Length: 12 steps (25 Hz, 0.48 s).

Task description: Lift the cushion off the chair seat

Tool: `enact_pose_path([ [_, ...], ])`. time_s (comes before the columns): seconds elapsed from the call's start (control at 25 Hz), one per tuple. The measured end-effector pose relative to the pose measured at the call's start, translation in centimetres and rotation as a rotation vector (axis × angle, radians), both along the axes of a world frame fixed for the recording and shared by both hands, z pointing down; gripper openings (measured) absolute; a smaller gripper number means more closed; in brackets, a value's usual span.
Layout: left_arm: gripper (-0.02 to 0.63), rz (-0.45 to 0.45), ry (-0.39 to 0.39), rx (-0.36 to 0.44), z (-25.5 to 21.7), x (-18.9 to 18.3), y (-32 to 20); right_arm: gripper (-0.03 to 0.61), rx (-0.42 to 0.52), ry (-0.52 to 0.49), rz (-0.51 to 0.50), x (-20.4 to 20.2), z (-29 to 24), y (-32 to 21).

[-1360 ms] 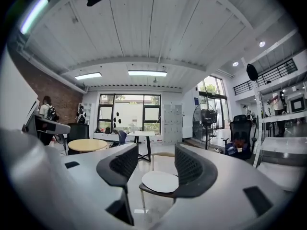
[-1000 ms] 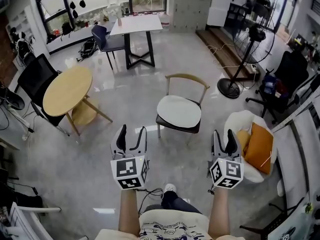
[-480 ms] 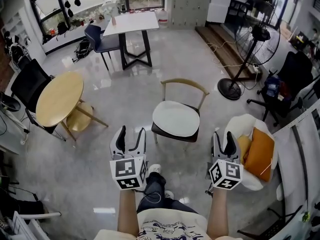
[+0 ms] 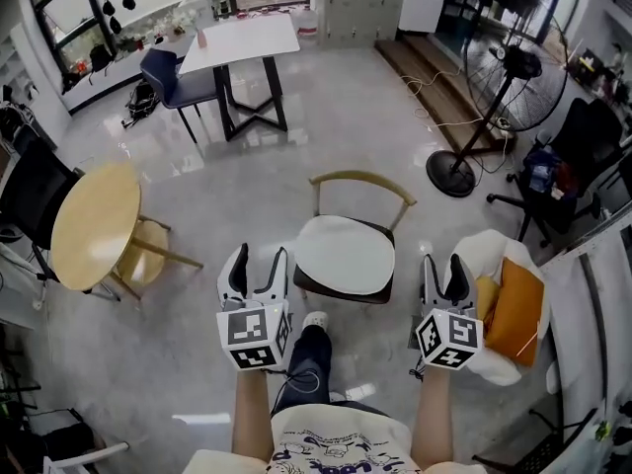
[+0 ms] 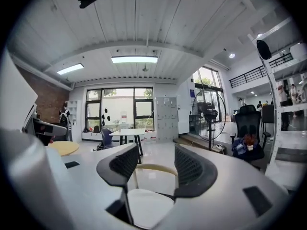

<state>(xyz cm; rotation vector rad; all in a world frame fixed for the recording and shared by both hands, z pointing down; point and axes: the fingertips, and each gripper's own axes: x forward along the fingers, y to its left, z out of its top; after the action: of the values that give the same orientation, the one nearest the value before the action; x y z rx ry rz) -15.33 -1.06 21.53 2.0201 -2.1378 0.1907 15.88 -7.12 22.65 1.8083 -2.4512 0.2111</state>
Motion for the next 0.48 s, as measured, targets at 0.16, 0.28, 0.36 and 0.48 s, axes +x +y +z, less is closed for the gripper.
enact_pose_path([
  [0.16,0.256,0.039,0.010,-0.044,1.3,-2.1,-7.8,0.238,-0.032,0.006,0.034,-1.9,1.0,-6.7],
  [0.28,0.256,0.068,0.012,-0.061,1.5,-4.2,-14.0,0.241,-0.055,0.011,0.057,-3.9,1.6,-11.9],
  [0.36,0.256,0.088,0.012,-0.070,1.9,-5.4,-17.8,0.245,-0.068,0.013,0.071,-5.2,2.2,-15.2],
  [0.48,0.256,0.116,0.014,-0.092,2.8,-6.2,-22.4,0.250,-0.090,0.021,0.087,-6.2,3.2,-19.1],
])
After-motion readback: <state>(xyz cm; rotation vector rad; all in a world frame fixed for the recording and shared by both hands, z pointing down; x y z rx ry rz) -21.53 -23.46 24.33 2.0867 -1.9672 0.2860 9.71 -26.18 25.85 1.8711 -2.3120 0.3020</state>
